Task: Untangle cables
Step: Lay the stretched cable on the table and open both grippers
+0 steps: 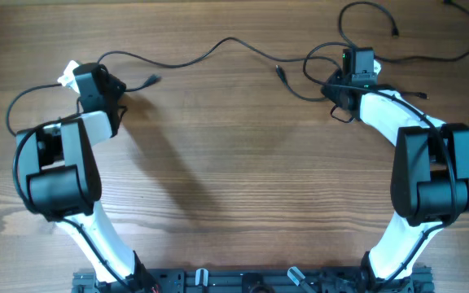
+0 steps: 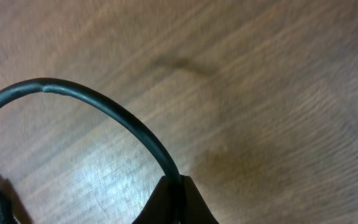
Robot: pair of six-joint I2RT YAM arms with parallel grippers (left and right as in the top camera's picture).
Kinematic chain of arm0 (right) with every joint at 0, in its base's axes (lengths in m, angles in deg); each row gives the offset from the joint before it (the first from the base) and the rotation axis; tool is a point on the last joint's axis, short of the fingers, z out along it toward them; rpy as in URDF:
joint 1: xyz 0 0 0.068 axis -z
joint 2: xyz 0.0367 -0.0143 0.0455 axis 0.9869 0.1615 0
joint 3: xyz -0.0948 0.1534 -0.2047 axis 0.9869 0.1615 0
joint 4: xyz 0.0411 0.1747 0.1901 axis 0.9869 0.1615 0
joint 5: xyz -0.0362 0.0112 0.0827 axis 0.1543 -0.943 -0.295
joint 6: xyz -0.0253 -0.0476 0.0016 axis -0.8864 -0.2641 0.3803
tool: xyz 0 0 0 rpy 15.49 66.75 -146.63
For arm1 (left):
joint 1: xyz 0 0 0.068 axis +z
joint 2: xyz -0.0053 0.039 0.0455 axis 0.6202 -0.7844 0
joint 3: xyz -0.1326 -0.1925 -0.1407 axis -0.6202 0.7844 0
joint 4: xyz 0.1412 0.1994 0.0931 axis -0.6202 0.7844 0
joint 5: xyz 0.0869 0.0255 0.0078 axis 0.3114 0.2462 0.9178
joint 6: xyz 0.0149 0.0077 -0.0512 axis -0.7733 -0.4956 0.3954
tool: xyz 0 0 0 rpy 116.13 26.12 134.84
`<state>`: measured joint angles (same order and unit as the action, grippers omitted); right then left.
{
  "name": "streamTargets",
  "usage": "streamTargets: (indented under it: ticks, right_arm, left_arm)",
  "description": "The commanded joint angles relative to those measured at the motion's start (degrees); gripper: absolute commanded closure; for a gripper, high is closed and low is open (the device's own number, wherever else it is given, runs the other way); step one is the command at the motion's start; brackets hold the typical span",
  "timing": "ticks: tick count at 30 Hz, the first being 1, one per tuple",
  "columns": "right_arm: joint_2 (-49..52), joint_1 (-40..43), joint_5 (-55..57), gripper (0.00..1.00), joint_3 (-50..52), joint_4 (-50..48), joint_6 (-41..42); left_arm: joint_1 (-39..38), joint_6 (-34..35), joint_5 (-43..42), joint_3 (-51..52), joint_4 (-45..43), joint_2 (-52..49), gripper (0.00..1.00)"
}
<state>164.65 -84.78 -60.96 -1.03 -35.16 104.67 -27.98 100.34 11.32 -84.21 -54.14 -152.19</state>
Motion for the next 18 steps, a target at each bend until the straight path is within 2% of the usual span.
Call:
streamTargets:
  ticks: [1, 3, 5, 6, 7, 8, 9, 10, 11, 14, 18]
  right_arm:
    - [1.11, 0.24, 4.63, 0.95, 0.46, -1.31, 0.2]
    - [1.11, 0.26, 4.79, 0.95, 0.46, -1.7, -0.87]
    - [1.11, 0.24, 4.98, 0.82, 0.46, -1.09, -0.85]
    - [1.11, 0.24, 4.94, 0.71, 0.46, -0.72, -0.85]
    - [1.11, 0.24, 4.66, 0.45, 0.46, -0.39, -0.92]
    - [1.09, 0.24, 4.39, 0.32, 0.46, -0.15, -1.14]
    - [1.09, 0.24, 3.54, 0.18, 0.44, -0.15, -2.49]
    - [1.05, 0.24, 1.86, 0.08, 0.35, -0.15, -4.57]
    - [0.9, 0.24, 0.35, 0.05, 0.15, -0.02, -6.49]
    - [-0.79, 0.24, -0.55, 0.01, 0.02, 1.11, -7.19]
    - [-6.23, 0.24, -2.6, 0.01, 0.02, 1.92, -8.57]
  left_arm:
    - [-0.76, -0.7, 0.2, -0.02, -0.98, -1.75, 0.96]
    - [-0.7, -0.7, 0.2, -0.02, -0.96, -1.75, 0.92]
    - [-0.55, -0.74, 0.15, -0.02, -0.35, -1.75, 0.67]
    - [-0.55, -0.74, 0.13, -0.02, 0.04, -1.73, 0.62]
    - [-0.55, -0.79, 0.15, -0.02, 1.07, -1.73, 0.39]
    - [-0.55, -1.27, 0.11, -0.02, 1.7, -1.73, 0.14]
    - [-0.55, -2.34, -0.37, -0.02, 2.32, -1.6, 0.0]
    - [-0.55, -3.85, -0.85, -0.02, 3.41, -1.07, 0.0]
    - [-0.55, -5.77, -1.66, -0.02, 5.05, 0.04, 0.0]
    - [-0.55, -9.81, -2.47, -0.02, 10.64, 4.66, 0.0]
    - [-0.55, -13.16, -2.49, -0.02, 18.73, 13.0, 0.0]
